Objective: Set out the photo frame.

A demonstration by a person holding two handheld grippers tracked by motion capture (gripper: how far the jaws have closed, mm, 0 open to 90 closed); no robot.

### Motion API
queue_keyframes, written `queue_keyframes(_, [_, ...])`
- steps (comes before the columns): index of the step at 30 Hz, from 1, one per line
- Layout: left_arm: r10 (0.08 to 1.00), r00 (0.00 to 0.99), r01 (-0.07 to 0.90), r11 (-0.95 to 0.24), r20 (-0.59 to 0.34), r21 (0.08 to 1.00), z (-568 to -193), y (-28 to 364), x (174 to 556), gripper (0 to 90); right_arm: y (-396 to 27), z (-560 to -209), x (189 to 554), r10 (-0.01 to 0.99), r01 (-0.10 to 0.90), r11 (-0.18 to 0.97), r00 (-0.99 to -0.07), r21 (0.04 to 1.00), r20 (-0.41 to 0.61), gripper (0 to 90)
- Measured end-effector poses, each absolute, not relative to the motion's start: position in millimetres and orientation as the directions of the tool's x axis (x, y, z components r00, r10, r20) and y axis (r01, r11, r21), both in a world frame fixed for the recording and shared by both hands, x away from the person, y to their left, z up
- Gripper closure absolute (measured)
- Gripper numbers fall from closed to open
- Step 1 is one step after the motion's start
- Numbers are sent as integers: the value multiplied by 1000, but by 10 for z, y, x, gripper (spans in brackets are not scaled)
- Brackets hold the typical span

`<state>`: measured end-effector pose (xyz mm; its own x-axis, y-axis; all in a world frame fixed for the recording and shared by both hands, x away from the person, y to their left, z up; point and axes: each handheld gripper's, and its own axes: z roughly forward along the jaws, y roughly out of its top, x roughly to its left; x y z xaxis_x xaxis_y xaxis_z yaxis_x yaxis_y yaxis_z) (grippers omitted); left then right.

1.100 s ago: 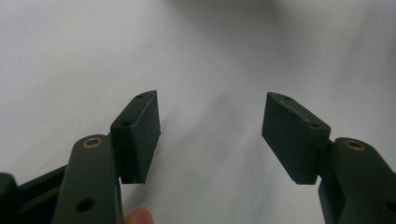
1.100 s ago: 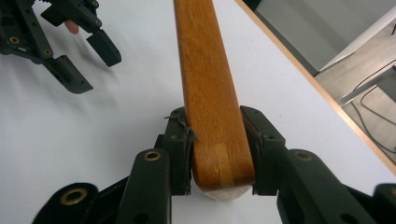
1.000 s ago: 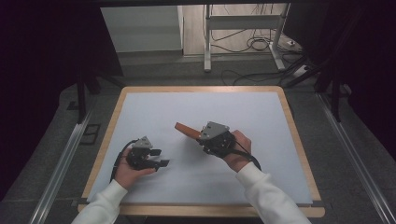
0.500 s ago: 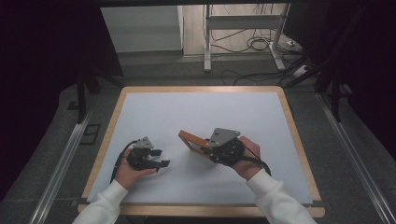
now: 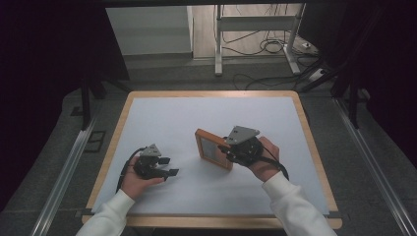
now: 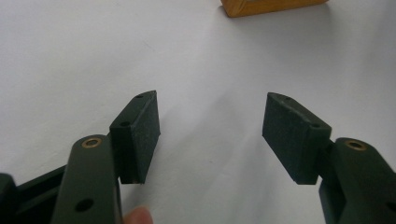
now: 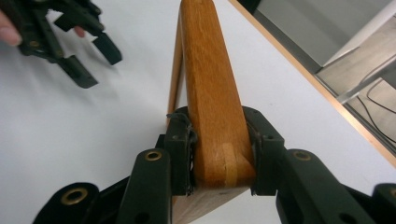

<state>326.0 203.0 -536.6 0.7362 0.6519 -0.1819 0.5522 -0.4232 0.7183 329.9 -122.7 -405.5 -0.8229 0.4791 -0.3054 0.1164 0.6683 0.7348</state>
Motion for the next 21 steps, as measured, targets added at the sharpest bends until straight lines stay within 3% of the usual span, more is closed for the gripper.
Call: queue_keyframes(21, [651, 739, 546, -429, -172, 719, -5370, 2024, 3260, 354, -1304, -4108, 3656, 560, 200, 655, -776, 729, -290, 516])
